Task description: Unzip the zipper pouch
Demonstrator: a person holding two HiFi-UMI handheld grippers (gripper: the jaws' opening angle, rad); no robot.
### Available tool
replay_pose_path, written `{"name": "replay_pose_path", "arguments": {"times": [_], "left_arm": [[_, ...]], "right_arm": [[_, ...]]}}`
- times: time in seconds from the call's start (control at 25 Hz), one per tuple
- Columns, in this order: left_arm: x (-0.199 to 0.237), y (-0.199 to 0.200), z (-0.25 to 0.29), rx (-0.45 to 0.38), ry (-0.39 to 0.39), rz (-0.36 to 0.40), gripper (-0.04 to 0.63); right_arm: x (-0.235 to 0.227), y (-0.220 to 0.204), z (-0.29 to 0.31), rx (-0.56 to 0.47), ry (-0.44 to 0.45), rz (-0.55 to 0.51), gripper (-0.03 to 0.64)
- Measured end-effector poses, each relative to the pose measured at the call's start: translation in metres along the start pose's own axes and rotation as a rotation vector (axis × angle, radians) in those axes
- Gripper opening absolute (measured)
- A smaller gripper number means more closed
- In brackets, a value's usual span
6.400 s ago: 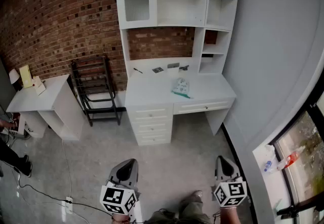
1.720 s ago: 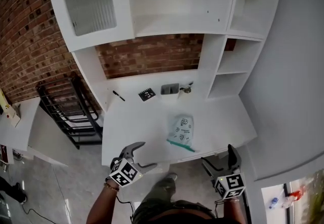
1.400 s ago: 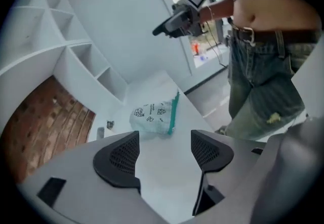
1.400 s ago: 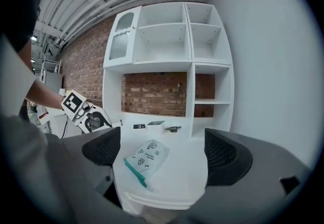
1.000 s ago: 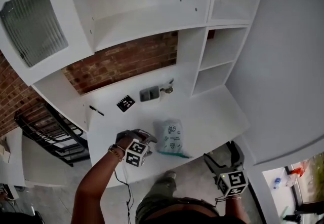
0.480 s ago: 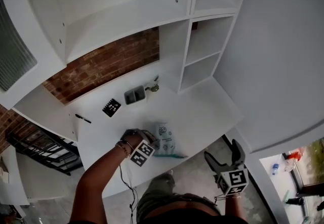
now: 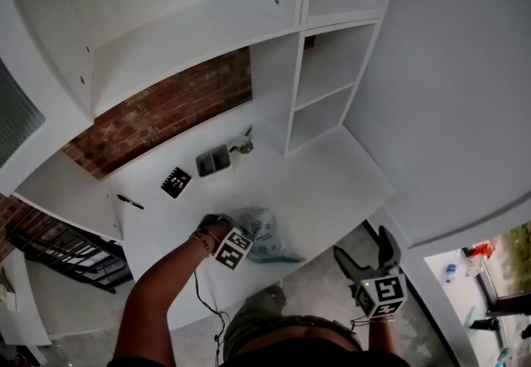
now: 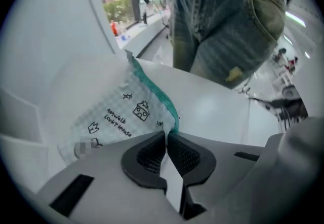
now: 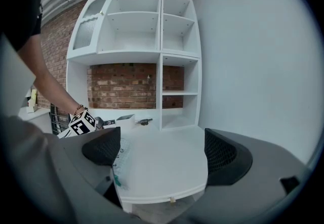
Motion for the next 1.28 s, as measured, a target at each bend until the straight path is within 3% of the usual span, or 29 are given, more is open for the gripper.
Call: {"name": "replay_pose_path", "arguments": {"times": [0.08, 0.24, 0.4, 0.56, 0.64, 0.76, 0.92, 1.04, 1.28], "left_arm": [[0.001, -0.002, -0.004, -0.091, 0.011, -0.145, 0.012], [-0.002, -0.008, -0.017, -0.225, 0.079, -0.345, 0.011], [-0.009, -0.008, -0.047, -0.37, 0.186, -0.525, 0.009], [-0.014, -0.013, -0.075, -0.515, 0.287, -0.737, 0.009], [-0.017, -0.014, -0.087, -0.609, 0.317, -0.848, 0.009], [-0.024, -0.014, -0.103, -0.758, 0.358, -0.983, 0.009], [-0.038, -0.006, -0.125, -0.918, 0.398, -1.075, 0.009], [-0.052, 0.002, -0.137, -1.015, 0.427, -1.105, 0.009], [-0.095, 0.028, -0.164, -1.228, 0.493, -1.1, 0.009]], "right_arm": [[0.0, 0.001, 0.004, -0.005, 0.016, 0.004, 0.515], [0.003, 0.004, 0.014, -0.021, 0.067, 0.001, 0.515], [0.013, 0.013, 0.021, -0.079, 0.206, -0.021, 0.514], [0.032, 0.02, 0.03, -0.074, 0.328, -0.126, 0.499], [0.044, 0.021, 0.033, -0.069, 0.375, -0.148, 0.449], [0.064, 0.021, 0.034, -0.092, 0.486, -0.073, 0.391], [0.083, 0.027, 0.029, -0.154, 0.638, 0.061, 0.325], [0.089, 0.041, 0.025, -0.202, 0.718, 0.057, 0.259], [0.089, 0.059, 0.029, -0.248, 0.841, 0.067, 0.249]]}}
Point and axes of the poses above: the fingertips, and each gripper's own axes: z forward along the fingers, x to its left, y out of its top, the point moved 10 cm from there along -z, backward along the fingers, and after that the axes turned 9 degrees about -z, right-handed, at the moved point
